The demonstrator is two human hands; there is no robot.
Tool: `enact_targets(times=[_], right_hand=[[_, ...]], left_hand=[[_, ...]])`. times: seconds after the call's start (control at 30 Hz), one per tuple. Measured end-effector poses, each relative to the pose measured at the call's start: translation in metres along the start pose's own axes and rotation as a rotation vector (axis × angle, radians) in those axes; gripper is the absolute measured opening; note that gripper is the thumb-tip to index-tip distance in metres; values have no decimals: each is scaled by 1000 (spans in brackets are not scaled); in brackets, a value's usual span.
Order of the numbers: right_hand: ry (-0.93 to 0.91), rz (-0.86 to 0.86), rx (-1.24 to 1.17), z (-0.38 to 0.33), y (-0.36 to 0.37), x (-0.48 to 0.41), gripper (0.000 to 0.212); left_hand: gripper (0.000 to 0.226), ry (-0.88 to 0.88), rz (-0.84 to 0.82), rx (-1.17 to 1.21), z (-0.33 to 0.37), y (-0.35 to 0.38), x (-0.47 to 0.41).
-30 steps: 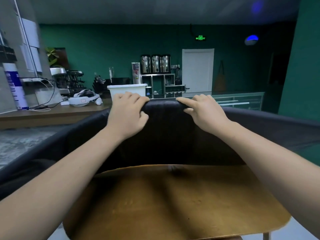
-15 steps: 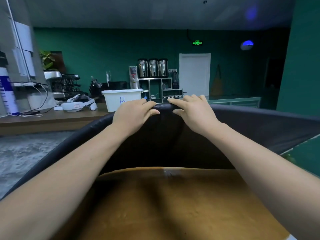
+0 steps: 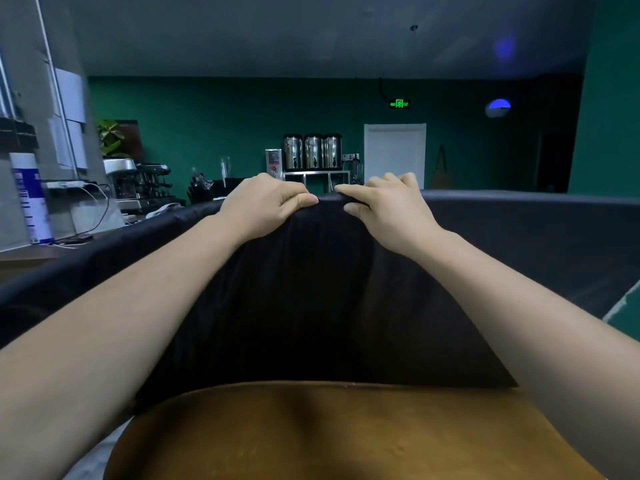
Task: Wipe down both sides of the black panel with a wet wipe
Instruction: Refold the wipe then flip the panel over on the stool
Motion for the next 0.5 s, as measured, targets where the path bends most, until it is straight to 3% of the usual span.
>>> enact_targets(times=[0.13,0.27,0.5], right_hand=[[44,58,-29,7,-12,-8,40],[115,-13,-10,26,0,-18,40],[110,-77,61,42,31,-24,50]], left_hand=[[56,-24,-76,116,-11,-1,-24],[61,-41,-168,229,-12,18,-44],[55,-58,-58,92,-22,41,-50]])
Point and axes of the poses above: each hand's wrist, its own x-axis away from the middle knuckle, its own y-axis out of the palm, z = x × y, the point moved 10 cm from there along -x, towards the middle knuckle, and after that the axes turned 9 degrees about -x, right-handed, at the moved point
